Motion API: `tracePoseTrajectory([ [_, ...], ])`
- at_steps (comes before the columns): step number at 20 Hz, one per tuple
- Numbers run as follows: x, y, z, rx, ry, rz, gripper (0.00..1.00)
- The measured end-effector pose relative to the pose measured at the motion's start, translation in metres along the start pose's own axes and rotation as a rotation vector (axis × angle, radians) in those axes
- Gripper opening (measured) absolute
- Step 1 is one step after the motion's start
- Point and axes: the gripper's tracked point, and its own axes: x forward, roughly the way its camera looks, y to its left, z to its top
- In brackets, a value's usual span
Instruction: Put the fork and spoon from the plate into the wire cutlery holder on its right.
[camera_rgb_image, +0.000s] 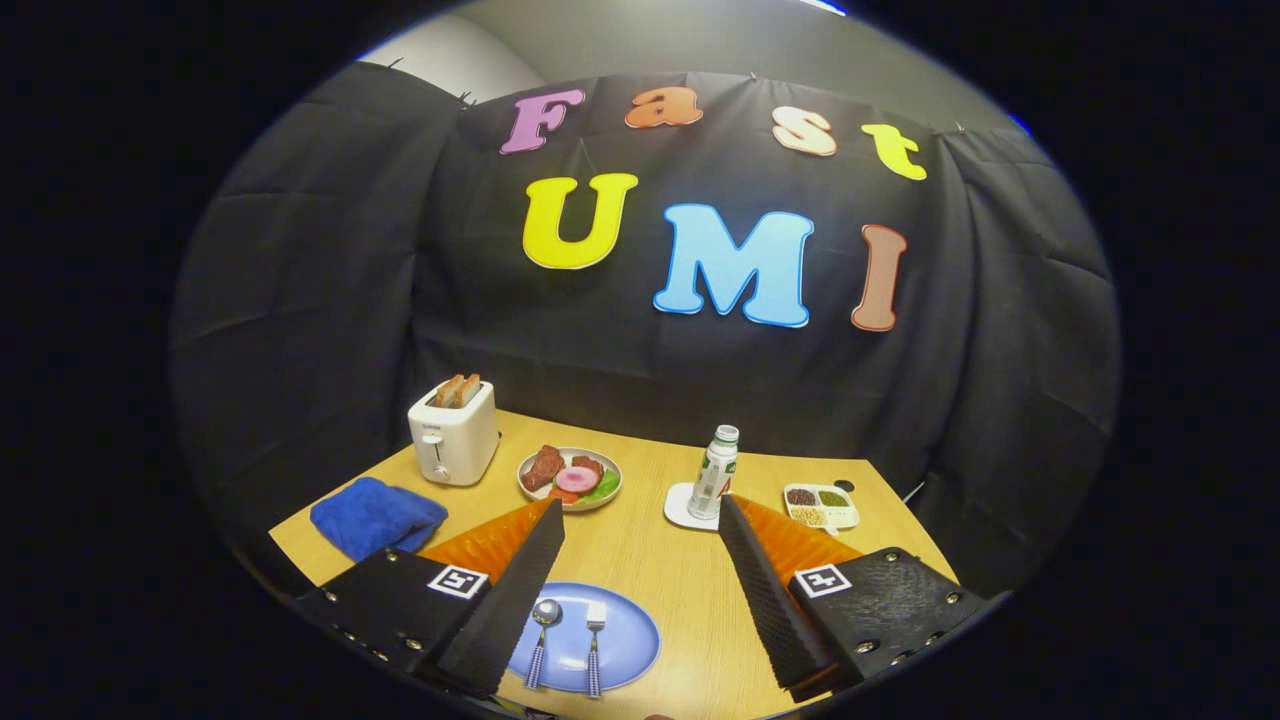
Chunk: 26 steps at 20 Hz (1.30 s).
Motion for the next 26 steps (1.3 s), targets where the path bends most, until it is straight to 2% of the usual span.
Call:
tracePoseTrajectory([
  [16,0.017,0.035,-0.141,-0.090,0.525,0.137,0.96],
  [26,0.024,0.043,-0.198,-0.135,0.700,0.168,0.96],
])
